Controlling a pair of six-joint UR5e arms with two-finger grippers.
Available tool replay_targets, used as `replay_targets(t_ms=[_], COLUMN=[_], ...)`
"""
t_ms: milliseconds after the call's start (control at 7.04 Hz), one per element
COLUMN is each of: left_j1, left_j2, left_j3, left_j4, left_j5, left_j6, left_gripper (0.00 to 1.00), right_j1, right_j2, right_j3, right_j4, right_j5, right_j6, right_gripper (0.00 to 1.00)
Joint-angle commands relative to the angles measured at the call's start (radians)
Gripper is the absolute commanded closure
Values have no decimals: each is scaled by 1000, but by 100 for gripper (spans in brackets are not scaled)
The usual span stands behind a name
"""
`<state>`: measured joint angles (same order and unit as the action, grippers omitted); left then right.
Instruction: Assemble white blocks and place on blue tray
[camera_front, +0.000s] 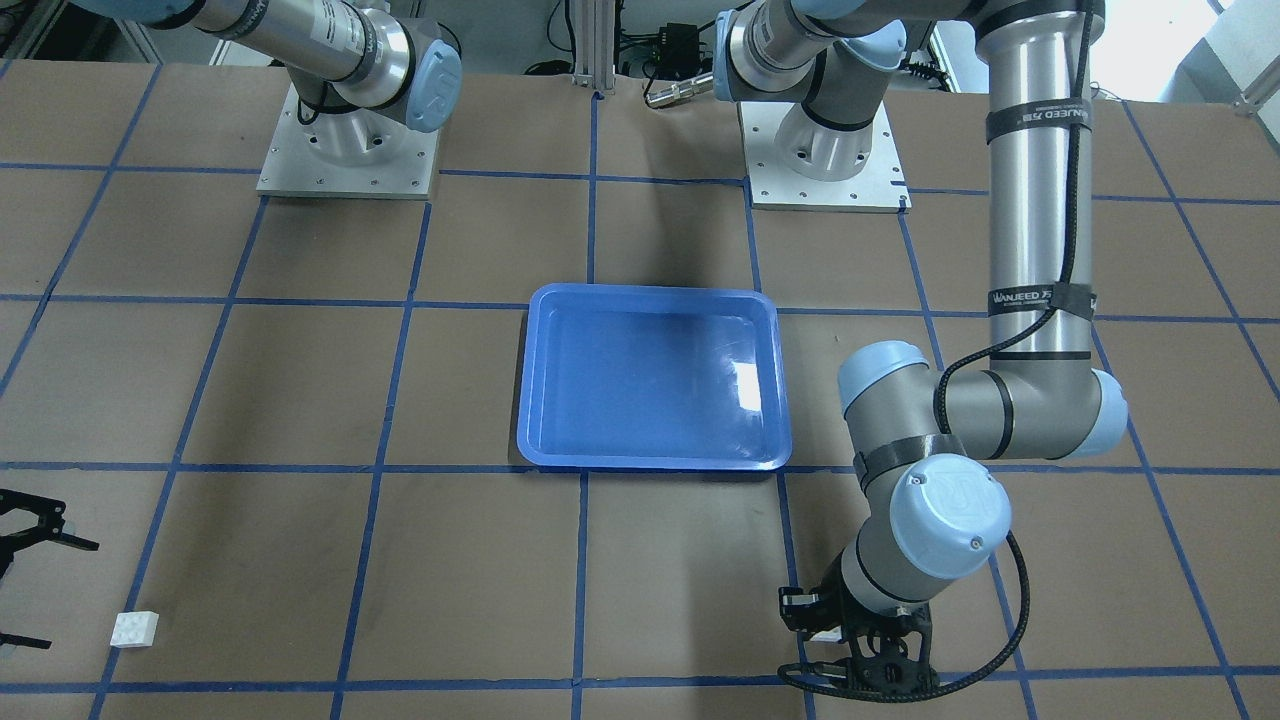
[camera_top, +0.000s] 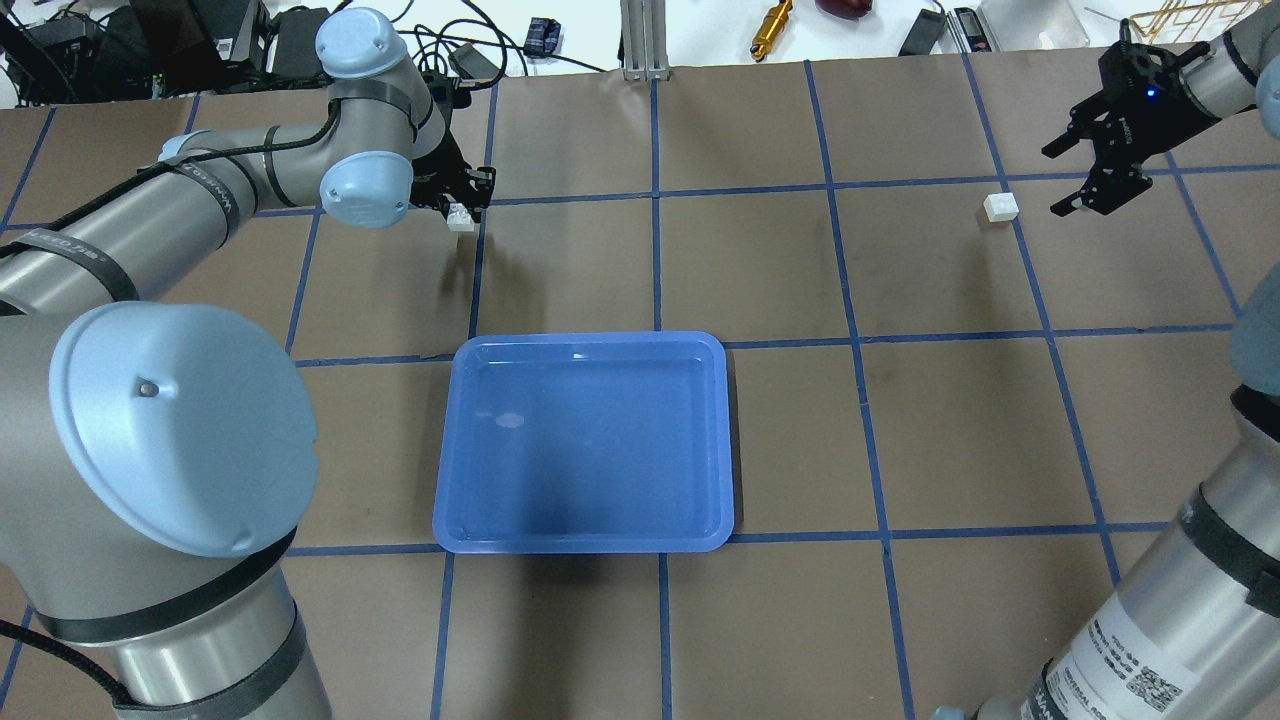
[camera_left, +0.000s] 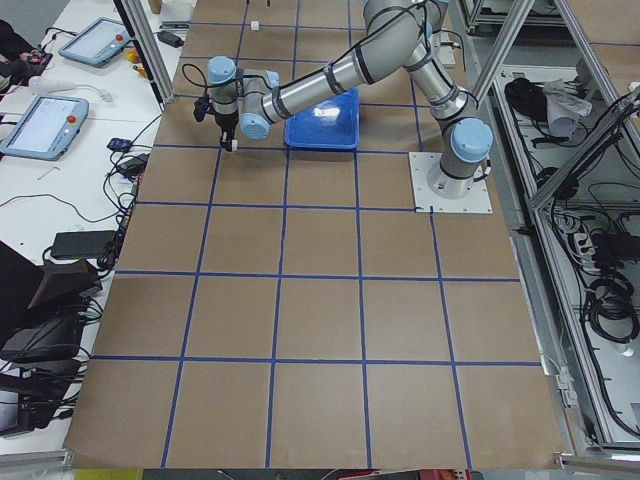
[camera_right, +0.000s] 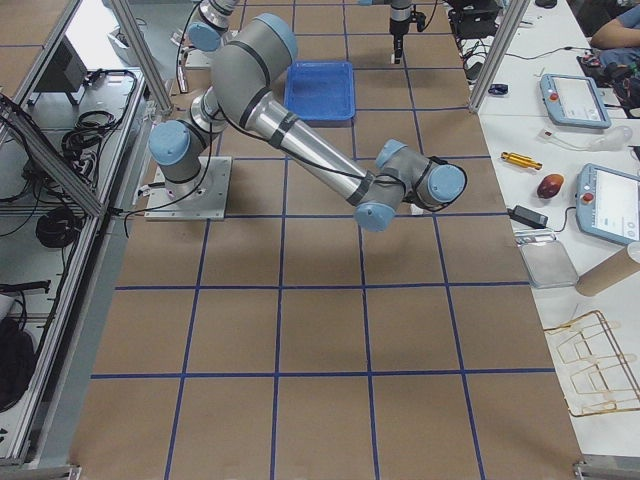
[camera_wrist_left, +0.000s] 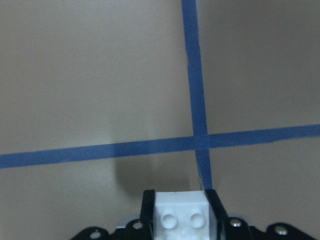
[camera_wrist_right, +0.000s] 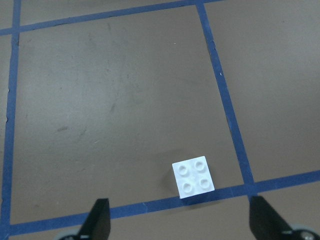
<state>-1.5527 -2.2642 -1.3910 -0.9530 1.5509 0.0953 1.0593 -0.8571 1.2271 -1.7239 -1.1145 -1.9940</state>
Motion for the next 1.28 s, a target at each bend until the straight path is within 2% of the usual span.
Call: replay_targets(t_ms=[0,284,426,710,852,1136], left_j1=[-41,-126,-162,-197,-204,-280], left_j2=[107,254,306,376,385,388], left_j3=[-47,-234,-323,-469,-520,-533], left_j4=[-136,-121,-68,-25,82,99], left_j5=[6,33,72,66,67,69], left_j6=[-58,-135,-187,-279,-296,-403], left_gripper=[71,75,76,78,78,78], right_j1=[-1,1,1,10,10,11], right_j2=[119,170,173,188,188,199], right_j3=[-186,-215,-213,-212,-212,-212], right_j4=[182,193,196,198,198,196], right_j5=[9,10,9,10,9,10], right_j6=[-104,-149,-149,-217,-250,-256], right_gripper=[3,3,3,3,2,4])
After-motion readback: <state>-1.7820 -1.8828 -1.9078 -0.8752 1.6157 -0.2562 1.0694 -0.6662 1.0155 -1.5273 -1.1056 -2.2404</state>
